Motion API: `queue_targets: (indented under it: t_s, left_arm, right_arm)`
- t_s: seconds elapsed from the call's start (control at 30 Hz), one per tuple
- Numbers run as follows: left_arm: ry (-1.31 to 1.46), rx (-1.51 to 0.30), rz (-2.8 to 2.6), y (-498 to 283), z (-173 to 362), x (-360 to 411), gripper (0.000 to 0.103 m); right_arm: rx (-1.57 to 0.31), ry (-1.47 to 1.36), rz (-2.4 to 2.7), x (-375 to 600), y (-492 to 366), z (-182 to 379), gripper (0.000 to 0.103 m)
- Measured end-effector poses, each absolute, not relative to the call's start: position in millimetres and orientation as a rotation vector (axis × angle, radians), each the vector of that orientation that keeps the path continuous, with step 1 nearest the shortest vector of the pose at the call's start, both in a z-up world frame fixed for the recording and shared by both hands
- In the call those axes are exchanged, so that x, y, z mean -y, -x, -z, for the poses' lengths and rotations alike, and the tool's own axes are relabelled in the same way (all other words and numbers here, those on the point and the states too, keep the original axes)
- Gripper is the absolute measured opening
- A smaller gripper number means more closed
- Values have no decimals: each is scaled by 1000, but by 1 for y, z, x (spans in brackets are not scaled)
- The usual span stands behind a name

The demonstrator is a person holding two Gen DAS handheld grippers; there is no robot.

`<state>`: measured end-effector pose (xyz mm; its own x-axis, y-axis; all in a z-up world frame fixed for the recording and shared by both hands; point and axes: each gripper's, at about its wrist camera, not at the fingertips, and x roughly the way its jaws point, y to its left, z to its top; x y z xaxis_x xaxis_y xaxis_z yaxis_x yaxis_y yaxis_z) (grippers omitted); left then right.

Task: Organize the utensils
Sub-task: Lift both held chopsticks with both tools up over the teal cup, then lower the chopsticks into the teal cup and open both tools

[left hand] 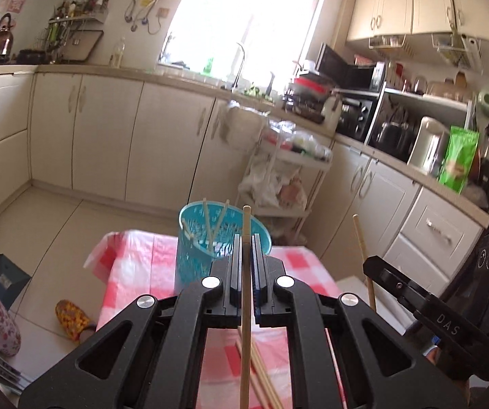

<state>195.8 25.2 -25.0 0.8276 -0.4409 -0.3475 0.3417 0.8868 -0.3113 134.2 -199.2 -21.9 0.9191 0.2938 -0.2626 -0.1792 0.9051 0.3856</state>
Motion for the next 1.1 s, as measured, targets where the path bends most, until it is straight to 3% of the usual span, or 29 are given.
queue_targets:
  t_s: [0.53, 1.1]
  left_arm:
    - [337, -225, 363, -276, -30, -15, 5]
    - [470, -205, 222, -371, 27, -10, 5]
  right_arm:
    - [-105, -390, -216, 189, -232, -43, 6]
    - [-197, -382, -202, 176, -332, 14, 6]
